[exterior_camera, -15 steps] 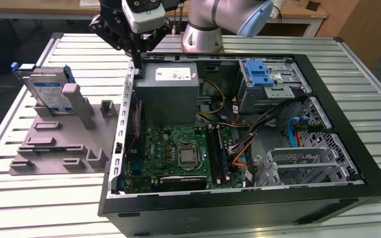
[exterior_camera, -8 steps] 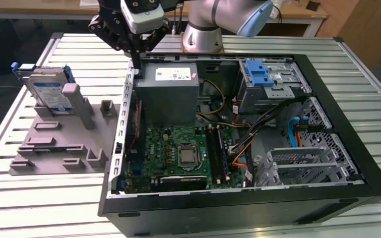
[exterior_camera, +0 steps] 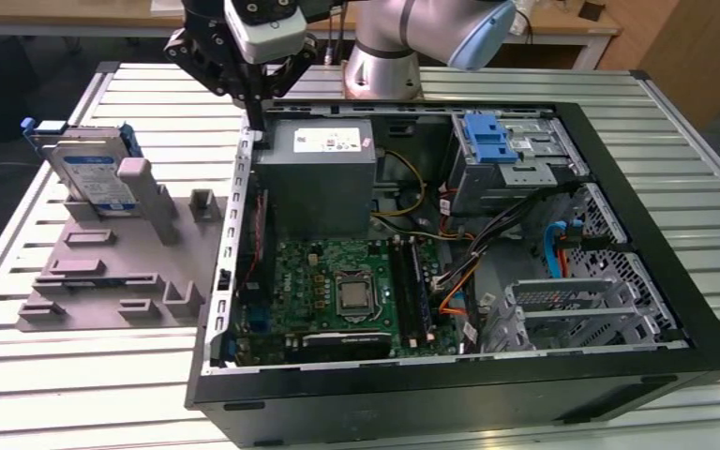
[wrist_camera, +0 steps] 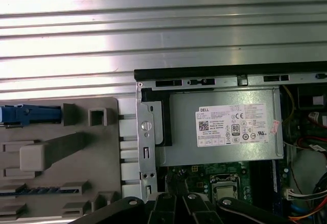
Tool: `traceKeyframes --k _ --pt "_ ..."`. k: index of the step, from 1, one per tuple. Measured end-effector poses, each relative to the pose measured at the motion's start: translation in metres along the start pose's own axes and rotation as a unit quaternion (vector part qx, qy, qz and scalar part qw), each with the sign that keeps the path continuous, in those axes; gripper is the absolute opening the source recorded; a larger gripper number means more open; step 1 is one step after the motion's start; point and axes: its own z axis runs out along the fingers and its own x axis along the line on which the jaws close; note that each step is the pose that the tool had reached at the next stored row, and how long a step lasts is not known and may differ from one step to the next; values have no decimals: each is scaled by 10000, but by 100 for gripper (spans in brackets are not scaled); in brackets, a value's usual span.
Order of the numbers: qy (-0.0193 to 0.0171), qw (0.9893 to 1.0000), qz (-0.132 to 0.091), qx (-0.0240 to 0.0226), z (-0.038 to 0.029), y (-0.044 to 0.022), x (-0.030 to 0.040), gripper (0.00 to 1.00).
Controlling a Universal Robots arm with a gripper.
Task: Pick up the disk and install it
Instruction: 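Reach for the disk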
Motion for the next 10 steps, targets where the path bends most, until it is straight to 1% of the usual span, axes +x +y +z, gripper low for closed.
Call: traceKeyframes --k 10 --pt "0 10000 0 0 0 -2 26 11"
